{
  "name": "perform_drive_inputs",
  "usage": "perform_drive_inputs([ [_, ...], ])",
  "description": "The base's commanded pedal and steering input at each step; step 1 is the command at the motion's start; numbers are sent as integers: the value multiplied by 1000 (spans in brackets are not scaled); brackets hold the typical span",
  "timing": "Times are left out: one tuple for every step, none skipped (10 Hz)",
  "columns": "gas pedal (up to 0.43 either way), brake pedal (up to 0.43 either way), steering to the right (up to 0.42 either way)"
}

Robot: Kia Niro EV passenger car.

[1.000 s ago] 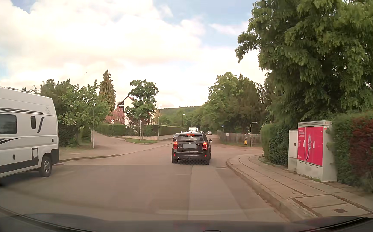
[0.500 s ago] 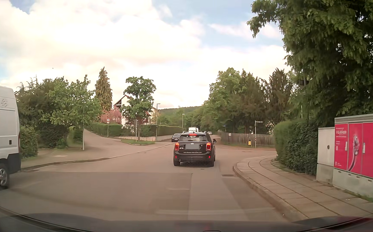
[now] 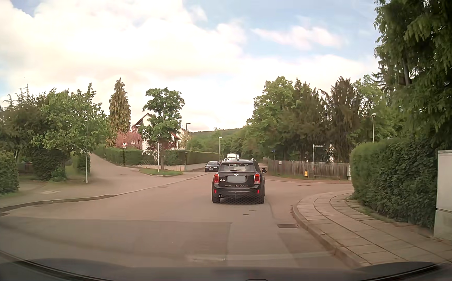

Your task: Follow the waypoints while adhering to traffic rules and regulations

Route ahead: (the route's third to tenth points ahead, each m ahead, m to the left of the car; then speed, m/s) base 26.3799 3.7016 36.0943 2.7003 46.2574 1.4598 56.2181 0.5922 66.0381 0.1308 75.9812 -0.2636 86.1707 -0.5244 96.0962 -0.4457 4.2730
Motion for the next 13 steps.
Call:
perform_drive_inputs([
  [0,91,14],
  [0,85,13],
  [0,73,12],
  [0,49,10],
  [0,49,8],
  [0,43,8],
  [0,24,8],
  [0,0,7],
  [0,0,8],
  [0,0,8],
  [0,0,8],
  [0,0,11],
  [0,0,15],
])
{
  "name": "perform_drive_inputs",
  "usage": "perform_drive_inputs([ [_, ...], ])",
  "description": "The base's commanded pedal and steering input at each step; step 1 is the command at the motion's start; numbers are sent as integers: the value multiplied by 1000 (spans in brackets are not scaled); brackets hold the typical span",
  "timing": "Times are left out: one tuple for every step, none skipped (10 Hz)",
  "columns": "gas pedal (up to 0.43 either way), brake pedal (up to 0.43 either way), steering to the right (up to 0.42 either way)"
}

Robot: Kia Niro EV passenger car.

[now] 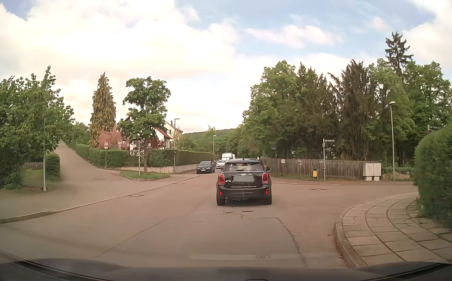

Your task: Follow the waypoints while adhering to traffic rules and regulations

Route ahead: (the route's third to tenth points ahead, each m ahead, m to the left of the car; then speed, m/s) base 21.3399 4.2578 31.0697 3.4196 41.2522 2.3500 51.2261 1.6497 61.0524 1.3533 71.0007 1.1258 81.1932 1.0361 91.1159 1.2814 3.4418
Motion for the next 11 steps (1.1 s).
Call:
perform_drive_inputs([
  [0,0,16],
  [0,0,16],
  [0,0,16],
  [0,0,16],
  [0,0,16],
  [0,0,16],
  [0,0,17],
  [0,0,18],
  [0,0,15],
  [0,18,11],
  [0,37,11],
])
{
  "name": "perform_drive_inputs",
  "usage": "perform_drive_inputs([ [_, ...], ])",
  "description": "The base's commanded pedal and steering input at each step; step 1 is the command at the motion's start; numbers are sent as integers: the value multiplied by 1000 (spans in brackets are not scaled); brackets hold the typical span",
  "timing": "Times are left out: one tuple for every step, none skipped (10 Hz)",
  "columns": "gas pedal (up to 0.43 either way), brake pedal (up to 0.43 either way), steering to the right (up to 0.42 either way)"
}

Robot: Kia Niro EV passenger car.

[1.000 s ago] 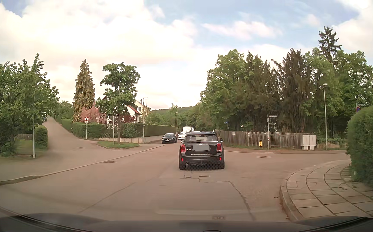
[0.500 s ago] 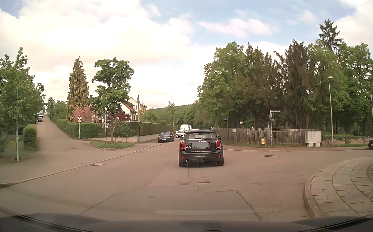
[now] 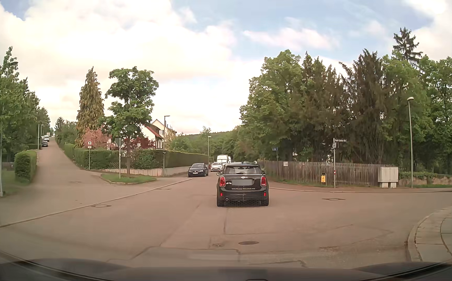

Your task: Follow the waypoints while adhering to traffic rules and regulations

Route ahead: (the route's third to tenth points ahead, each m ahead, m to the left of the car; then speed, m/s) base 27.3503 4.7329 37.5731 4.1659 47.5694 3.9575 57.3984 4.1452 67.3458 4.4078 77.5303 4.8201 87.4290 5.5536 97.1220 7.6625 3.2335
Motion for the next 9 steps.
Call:
perform_drive_inputs([
  [0,61,10],
  [0,73,10],
  [0,73,10],
  [0,79,9],
  [0,73,9],
  [0,61,9],
  [0,43,11],
  [0,0,14],
  [0,0,13],
])
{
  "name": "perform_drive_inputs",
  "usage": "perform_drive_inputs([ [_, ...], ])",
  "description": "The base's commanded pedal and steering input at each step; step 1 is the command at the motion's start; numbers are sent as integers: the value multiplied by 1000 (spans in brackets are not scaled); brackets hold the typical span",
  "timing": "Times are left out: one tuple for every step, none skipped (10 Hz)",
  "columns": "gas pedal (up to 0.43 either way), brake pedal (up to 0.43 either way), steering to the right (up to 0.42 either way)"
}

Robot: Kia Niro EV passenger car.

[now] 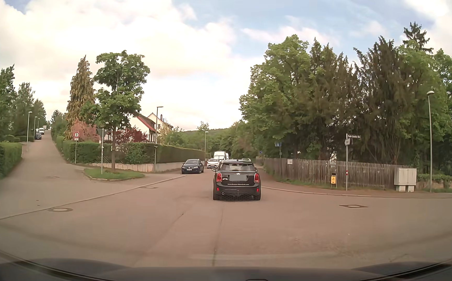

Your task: Follow the waypoints while adhering to traffic rules and regulations

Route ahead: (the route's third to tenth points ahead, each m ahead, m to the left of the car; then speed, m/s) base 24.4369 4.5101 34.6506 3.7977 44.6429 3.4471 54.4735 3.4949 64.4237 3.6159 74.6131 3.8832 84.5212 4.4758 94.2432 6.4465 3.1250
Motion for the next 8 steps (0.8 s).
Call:
perform_drive_inputs([
  [0,0,13],
  [0,0,12],
  [8,0,11],
  [39,0,6],
  [67,0,2],
  [98,0,2],
  [130,0,0],
  [138,0,-1],
])
